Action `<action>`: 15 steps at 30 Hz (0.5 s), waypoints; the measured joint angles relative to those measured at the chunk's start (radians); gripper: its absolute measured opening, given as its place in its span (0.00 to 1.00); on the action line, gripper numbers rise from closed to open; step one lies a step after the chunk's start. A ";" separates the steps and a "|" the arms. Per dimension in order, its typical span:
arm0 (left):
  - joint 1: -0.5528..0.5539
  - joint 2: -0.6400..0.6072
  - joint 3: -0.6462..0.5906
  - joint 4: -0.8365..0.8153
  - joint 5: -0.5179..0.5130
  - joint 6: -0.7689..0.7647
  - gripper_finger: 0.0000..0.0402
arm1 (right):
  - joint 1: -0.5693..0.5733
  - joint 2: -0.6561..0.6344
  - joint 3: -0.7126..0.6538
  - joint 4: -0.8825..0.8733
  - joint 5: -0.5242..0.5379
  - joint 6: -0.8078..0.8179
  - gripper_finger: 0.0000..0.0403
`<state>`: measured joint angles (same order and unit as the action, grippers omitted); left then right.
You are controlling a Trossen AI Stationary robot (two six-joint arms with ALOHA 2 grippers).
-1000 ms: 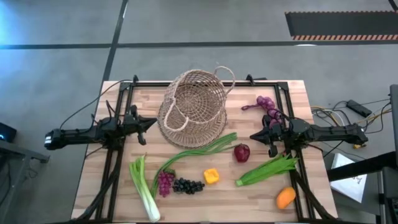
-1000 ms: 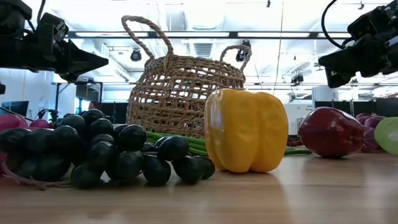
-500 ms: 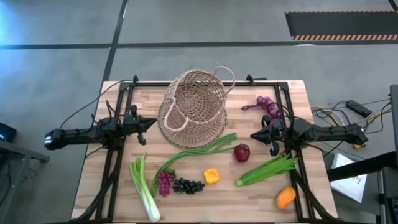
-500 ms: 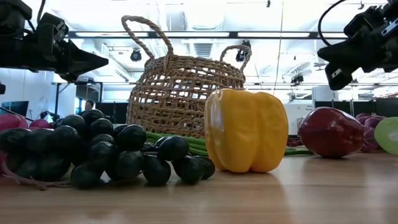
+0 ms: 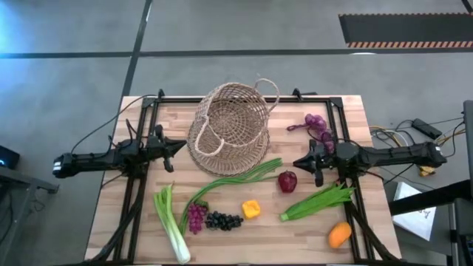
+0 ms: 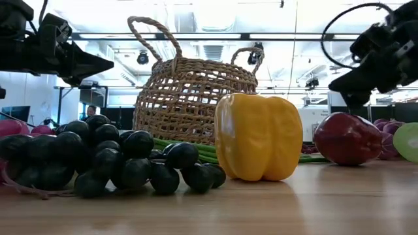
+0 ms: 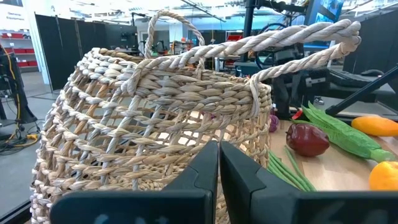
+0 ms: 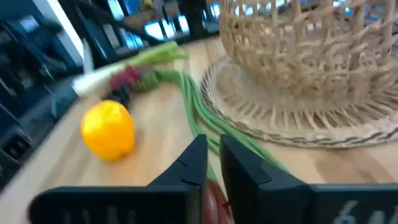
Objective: Build produce basket
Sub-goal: Put the red apple into the brown basket
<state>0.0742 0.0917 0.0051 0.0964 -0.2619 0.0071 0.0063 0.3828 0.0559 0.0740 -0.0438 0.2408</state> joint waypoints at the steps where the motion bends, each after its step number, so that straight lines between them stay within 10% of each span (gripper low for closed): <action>1: 0.000 0.000 0.000 0.000 0.000 0.000 0.00 | 0.000 0.029 0.023 0.002 0.005 -0.017 0.15; 15: 0.000 0.000 0.000 0.000 0.000 0.000 0.00 | -0.009 0.716 0.674 -0.651 0.179 0.210 0.66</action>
<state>0.0742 0.0917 0.0051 0.0967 -0.2619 0.0071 -0.0029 1.0987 0.7296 -0.5769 0.1347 0.4512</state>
